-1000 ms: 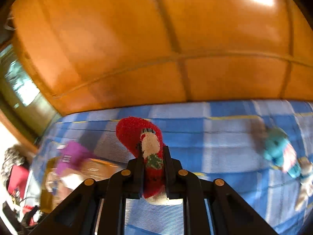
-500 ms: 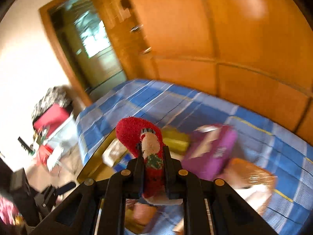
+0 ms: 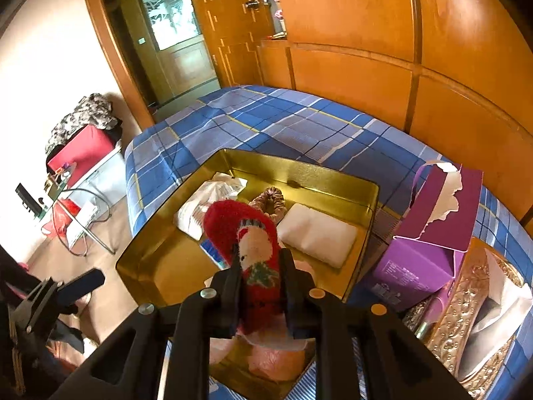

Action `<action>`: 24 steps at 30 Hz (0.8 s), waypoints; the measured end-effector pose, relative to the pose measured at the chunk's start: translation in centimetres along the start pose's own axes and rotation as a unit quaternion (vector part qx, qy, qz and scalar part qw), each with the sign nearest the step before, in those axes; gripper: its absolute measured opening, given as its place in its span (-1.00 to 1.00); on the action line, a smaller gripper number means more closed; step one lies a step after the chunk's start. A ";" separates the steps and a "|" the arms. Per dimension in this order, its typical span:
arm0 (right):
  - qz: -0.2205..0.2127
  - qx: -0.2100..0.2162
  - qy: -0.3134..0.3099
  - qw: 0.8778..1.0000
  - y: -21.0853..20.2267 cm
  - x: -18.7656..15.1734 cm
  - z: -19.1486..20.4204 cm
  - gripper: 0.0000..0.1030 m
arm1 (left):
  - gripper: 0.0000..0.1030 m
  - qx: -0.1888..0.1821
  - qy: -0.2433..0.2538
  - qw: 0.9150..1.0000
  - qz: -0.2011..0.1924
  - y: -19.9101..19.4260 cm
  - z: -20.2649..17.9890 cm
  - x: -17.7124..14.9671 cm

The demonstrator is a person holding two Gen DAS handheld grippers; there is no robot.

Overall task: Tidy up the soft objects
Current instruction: 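Release the white packet in the tray while right carries the Santa plush over, then lower the red Santa plush into the tray and open the right tool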

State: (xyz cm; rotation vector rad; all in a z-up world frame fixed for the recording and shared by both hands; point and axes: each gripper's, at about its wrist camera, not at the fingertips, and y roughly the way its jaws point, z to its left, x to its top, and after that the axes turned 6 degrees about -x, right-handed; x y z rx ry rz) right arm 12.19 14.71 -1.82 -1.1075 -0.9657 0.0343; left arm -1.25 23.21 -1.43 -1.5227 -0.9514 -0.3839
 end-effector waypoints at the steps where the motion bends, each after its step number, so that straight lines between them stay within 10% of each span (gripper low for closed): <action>1: -0.001 -0.001 0.003 1.000 0.1 0.1 0.0 -0.64 | 0.79 0.000 0.000 1.000 -0.001 0.0 0.0 0.0; 24: 0.020 -0.042 -0.011 0.999 2.0 -2.1 0.8 -0.63 | 0.79 -0.002 -0.010 1.000 0.002 0.1 0.2 0.0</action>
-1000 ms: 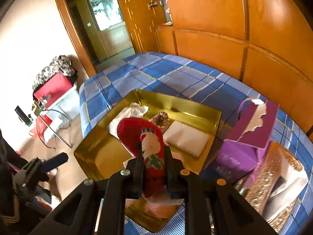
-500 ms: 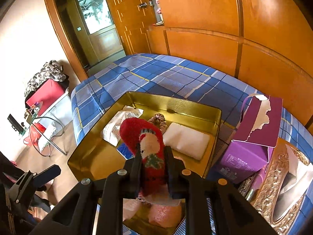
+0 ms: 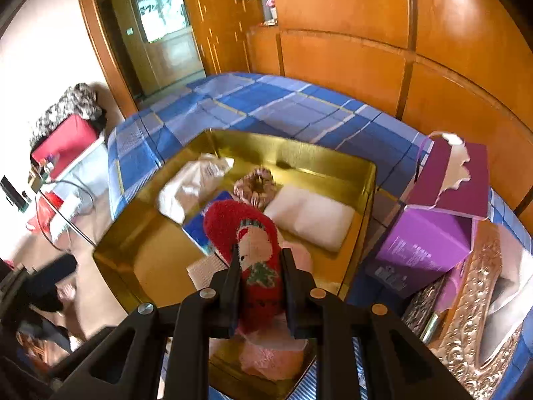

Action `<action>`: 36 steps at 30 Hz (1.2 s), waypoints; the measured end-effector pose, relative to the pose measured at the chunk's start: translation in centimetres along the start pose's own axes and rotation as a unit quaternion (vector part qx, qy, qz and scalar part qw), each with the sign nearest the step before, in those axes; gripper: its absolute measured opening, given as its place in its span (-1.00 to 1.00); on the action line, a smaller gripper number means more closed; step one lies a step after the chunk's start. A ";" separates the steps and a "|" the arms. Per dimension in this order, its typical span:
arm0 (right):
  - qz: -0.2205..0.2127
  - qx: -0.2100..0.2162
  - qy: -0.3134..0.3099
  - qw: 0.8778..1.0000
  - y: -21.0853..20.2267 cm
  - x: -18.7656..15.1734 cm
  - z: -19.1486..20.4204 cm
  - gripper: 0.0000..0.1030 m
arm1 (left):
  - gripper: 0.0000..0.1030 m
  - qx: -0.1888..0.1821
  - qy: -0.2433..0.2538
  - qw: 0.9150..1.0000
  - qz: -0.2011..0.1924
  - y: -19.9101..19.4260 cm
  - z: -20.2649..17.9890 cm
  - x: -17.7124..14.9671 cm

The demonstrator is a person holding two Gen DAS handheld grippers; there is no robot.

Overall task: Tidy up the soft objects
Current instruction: 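Lower the red Santa plush into the tray and open the right tool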

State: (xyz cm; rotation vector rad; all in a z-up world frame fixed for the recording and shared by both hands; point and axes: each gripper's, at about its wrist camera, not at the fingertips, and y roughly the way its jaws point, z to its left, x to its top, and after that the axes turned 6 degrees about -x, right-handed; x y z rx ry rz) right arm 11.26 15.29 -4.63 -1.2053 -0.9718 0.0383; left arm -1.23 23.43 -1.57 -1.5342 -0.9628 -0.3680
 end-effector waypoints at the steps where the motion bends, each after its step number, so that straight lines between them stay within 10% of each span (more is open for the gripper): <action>1: 0.003 -0.003 -0.002 1.000 0.3 -0.2 0.1 -0.63 | 0.79 0.000 -0.001 1.000 0.001 0.1 0.1 0.0; 21: 0.008 -0.013 -0.018 1.000 1.6 -0.7 -0.2 -0.11 | 0.79 0.013 -0.018 1.000 0.019 1.7 2.0 -0.5; 36: 0.020 -0.019 -0.047 0.998 2.2 -1.5 1.1 -0.45 | 0.79 0.038 -0.038 0.999 0.004 1.3 4.1 0.3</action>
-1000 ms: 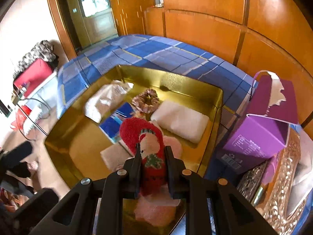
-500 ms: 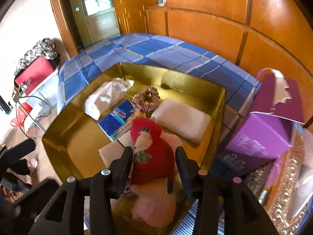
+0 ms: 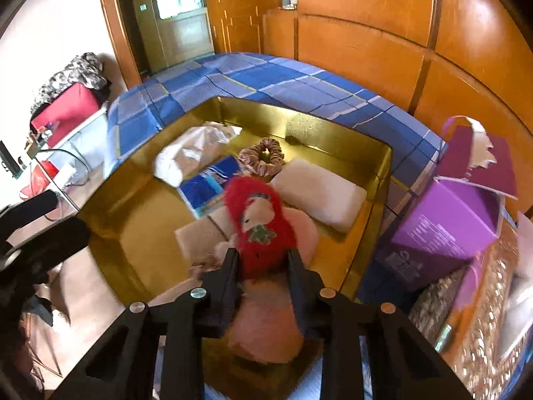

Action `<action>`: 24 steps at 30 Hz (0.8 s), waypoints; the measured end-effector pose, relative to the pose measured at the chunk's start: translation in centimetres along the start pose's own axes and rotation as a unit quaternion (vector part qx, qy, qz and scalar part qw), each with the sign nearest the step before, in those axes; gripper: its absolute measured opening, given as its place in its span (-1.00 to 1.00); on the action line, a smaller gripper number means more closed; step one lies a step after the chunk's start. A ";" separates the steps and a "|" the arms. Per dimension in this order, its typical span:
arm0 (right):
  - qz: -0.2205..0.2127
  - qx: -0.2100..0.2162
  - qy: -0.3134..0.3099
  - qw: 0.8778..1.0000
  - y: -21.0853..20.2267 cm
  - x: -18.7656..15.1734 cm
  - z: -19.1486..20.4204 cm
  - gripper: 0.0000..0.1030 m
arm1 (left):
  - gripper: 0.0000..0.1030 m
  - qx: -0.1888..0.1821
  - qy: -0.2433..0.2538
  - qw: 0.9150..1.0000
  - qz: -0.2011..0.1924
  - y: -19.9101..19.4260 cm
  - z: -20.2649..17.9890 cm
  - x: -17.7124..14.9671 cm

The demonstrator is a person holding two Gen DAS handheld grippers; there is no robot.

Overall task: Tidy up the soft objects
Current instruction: 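Lower the red Santa plush into the tray and open the right tool, then move both open tools back over the bed toward the remaining plush items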

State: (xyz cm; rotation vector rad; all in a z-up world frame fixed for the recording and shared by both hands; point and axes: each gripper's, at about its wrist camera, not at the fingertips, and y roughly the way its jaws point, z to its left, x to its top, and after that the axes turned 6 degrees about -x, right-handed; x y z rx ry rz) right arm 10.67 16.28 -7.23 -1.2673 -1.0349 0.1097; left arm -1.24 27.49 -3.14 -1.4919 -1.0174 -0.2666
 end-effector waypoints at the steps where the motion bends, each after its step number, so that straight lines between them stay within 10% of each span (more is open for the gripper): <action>1: -0.002 -0.007 0.004 1.000 0.1 0.2 -0.2 -0.45 | 0.79 -0.002 0.003 1.000 0.002 0.0 -0.2 -0.1; 11: -0.100 -0.003 0.001 0.995 -8.4 -2.6 -1.7 -0.13 | 0.81 -0.026 0.056 0.998 -0.009 -1.2 -3.6 -0.4; 24: -0.111 -0.094 0.151 0.978 -14.2 -12.3 -11.2 -0.08 | 0.81 -0.099 0.155 0.983 -0.005 -2.8 -12.4 -1.8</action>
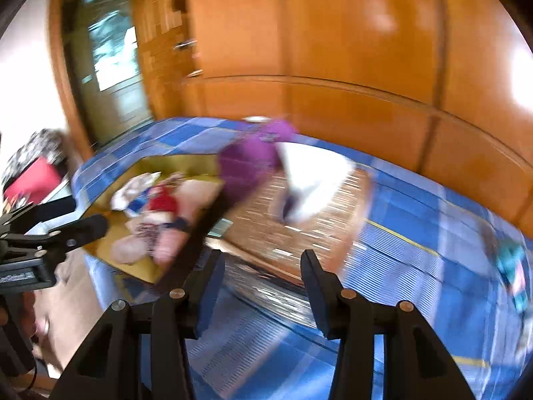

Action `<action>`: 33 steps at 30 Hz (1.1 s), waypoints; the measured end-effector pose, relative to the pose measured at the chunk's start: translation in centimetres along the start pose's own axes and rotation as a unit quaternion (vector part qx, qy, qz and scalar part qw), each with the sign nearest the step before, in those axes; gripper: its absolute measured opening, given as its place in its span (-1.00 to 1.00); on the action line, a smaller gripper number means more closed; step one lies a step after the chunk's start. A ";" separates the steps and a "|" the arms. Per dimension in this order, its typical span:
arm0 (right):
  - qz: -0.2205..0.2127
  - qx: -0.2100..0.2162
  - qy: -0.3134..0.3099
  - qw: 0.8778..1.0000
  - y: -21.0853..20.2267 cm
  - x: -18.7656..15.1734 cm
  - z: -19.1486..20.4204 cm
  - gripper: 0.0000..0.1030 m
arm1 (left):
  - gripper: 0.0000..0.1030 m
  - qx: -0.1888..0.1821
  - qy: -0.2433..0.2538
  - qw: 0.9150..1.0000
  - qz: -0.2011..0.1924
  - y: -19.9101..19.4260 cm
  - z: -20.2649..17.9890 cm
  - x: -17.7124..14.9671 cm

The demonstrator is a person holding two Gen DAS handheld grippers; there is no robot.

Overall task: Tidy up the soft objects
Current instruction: 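Move both open tools back over the bed toward the remaining plush items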

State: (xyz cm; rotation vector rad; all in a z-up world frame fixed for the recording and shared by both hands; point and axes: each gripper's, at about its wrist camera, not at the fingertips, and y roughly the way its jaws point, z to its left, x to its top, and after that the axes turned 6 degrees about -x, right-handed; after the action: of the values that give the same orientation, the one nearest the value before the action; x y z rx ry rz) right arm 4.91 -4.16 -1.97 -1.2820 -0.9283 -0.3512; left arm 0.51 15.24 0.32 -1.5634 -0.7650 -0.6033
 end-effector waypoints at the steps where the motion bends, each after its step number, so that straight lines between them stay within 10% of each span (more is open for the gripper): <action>1: -0.001 -0.008 0.011 1.000 -0.3 -0.2 -0.8 -0.08 | 0.81 -0.007 0.008 1.000 -0.001 0.0 -0.8 0.2; 19: 0.021 -0.181 0.177 0.967 -6.6 -8.0 -17.1 -0.07 | 0.81 -0.107 0.146 0.983 0.004 1.2 -13.9 1.9; 33: 0.032 -0.240 0.271 0.932 -11.0 -13.4 -24.6 -0.07 | 0.81 -0.166 0.200 0.965 0.039 3.6 -21.2 1.5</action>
State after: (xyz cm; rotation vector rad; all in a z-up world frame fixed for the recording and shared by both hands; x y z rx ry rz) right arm -1.14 -33.48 -4.76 -1.5392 -0.3319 -0.8707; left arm 5.22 -5.75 1.88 -1.6907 -0.3035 -0.9900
